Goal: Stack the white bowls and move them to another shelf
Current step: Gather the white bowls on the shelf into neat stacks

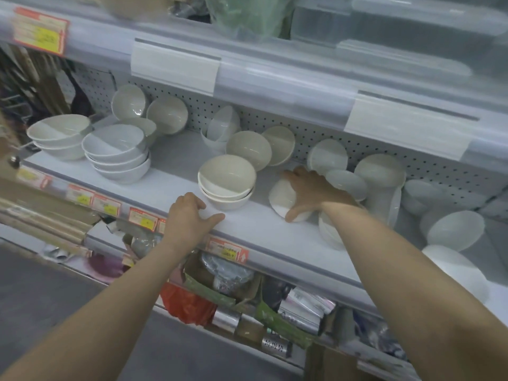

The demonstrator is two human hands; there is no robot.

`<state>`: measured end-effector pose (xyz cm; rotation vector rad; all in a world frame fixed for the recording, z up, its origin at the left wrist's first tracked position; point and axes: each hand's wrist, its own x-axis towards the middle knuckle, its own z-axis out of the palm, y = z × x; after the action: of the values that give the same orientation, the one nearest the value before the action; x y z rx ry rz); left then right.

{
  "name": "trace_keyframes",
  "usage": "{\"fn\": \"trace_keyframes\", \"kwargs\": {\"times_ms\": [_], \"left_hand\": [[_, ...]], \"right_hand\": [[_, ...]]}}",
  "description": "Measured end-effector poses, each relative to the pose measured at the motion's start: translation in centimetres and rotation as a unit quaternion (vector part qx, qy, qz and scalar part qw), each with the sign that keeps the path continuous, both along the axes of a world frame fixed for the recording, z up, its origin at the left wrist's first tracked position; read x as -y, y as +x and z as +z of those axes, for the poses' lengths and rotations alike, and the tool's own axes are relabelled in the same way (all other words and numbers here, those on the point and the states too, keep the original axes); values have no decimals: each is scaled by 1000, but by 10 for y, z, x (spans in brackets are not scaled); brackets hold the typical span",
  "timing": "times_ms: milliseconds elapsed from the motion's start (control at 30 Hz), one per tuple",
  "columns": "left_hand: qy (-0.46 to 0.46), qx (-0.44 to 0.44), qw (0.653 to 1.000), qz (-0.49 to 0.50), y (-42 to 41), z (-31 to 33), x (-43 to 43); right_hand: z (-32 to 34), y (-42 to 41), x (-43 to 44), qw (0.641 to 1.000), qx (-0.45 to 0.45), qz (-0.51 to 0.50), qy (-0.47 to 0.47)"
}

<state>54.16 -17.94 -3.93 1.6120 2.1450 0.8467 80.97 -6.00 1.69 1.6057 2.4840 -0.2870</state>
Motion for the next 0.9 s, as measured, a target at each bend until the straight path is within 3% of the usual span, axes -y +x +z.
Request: {"fn": "trace_keyframes", "kwargs": {"times_ms": [100, 200, 367, 500, 667, 900], "left_hand": [[0, -32, 999, -30, -3, -1, 5], [20, -14, 998, -55, -6, -2, 4], [0, 59, 998, -20, -8, 4, -6], [-5, 128, 991, -27, -12, 1, -16], [35, 158, 982, -95, -14, -1, -23], [37, 204, 973, -101, -15, -5, -32]], "right_hand": [[10, 6, 4, 982, -174, -69, 12], [26, 13, 14, 928, -342, -140, 36], [32, 13, 32, 863, -458, -202, 61], [13, -3, 45, 880, -409, -226, 86], [0, -24, 48, 962, -125, -217, 107], [-7, -27, 47, 962, -74, -241, 105]]}}
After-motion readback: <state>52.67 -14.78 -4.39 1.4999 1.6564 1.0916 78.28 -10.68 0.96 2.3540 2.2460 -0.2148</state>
